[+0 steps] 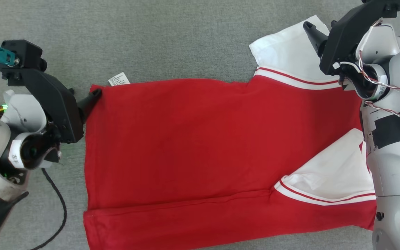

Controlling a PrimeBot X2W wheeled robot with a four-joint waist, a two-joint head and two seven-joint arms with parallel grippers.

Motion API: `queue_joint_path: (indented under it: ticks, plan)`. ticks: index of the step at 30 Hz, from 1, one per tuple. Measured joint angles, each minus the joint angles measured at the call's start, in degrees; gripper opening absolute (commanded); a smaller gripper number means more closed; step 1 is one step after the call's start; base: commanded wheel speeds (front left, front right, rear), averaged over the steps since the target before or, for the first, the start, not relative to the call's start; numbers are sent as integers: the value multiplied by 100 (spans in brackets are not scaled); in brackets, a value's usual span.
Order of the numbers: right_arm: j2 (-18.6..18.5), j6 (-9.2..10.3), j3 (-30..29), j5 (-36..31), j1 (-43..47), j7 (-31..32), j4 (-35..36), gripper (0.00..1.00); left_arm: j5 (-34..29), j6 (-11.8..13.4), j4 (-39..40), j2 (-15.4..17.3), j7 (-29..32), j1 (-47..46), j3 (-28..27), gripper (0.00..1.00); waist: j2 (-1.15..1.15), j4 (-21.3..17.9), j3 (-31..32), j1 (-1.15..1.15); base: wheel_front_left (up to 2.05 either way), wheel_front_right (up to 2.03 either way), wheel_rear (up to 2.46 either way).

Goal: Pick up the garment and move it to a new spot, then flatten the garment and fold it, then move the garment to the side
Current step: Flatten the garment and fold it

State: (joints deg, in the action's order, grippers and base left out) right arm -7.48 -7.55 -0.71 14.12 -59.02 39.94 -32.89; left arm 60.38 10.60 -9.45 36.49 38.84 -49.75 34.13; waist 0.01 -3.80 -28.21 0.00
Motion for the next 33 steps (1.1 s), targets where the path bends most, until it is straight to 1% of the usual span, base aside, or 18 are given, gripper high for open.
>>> queue_joint_path:
  ticks: [6, 10, 18, 22, 28, 33]
  plan:
    - [-7, 0, 126, 62, -102, -98, -98, 100, -112, 0, -174, 65, 92, -125, 76, 100, 0, -97, -119, 0, 0, 0, 0]
    - [-48, 0, 152, 94, -137, -158, -169, 100, -30, 31, -136, 64, 264, -183, 78, 100, -1, -115, -156, 0, 0, 0, 0]
    - [-63, 0, 135, 101, -197, -245, -291, 100, -18, 21, -49, 118, 285, -185, 70, 100, 0, -80, -117, 0, 0, 0, 0]
    - [-70, 0, 113, 101, -183, -274, -324, 100, -7, 26, 134, 149, 339, -168, 96, 100, 0, -43, -64, 0, 0, 0, 0]
    - [-80, 0, 85, 108, -169, -303, -337, 100, -27, 62, 487, 290, 390, -87, 116, 100, -1, -20, -44, 0, 0, 0, 0]
    - [-74, 0, 79, 127, -163, -310, -320, 100, -66, 101, 561, 269, 369, -21, 188, 100, 0, -38, -109, 0, 0, 0, 0]
